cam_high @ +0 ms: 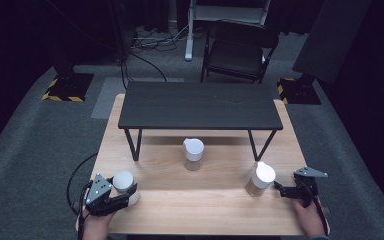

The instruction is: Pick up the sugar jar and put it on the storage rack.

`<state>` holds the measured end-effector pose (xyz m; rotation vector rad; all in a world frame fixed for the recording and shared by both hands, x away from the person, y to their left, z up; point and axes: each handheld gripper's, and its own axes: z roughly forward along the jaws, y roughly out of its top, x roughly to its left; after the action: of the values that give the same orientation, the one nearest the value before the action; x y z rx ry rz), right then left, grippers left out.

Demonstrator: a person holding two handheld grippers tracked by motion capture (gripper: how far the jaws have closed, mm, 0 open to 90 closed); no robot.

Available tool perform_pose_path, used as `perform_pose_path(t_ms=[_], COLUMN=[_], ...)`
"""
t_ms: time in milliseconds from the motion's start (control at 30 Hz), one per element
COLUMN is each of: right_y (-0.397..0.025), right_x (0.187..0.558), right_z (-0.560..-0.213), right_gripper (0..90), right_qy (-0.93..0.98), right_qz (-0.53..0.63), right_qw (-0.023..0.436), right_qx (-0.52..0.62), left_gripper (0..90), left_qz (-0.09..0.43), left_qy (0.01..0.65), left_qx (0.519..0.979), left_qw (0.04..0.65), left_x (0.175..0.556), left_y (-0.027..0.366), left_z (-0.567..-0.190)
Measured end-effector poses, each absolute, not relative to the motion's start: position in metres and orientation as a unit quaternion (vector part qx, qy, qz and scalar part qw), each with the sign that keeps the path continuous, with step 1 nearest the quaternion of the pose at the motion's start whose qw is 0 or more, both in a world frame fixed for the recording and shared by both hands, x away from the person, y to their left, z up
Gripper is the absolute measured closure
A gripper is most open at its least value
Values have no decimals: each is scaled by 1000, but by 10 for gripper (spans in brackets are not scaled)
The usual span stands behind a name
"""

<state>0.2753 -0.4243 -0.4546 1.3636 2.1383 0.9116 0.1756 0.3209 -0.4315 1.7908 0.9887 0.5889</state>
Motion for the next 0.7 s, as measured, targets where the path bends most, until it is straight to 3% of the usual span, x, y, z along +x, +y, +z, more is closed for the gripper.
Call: perform_pose_path(t_ms=[700], right_y=[-423], right_x=[275], right_z=[-455], right_gripper=[32], right_qy=[771], right_qz=[329], right_qw=[223], right_qx=[498], left_gripper=[334], left_qz=[235], left_qy=[375], left_qx=[745], left_qw=[500], left_x=[214], left_y=[298], left_z=[-425])
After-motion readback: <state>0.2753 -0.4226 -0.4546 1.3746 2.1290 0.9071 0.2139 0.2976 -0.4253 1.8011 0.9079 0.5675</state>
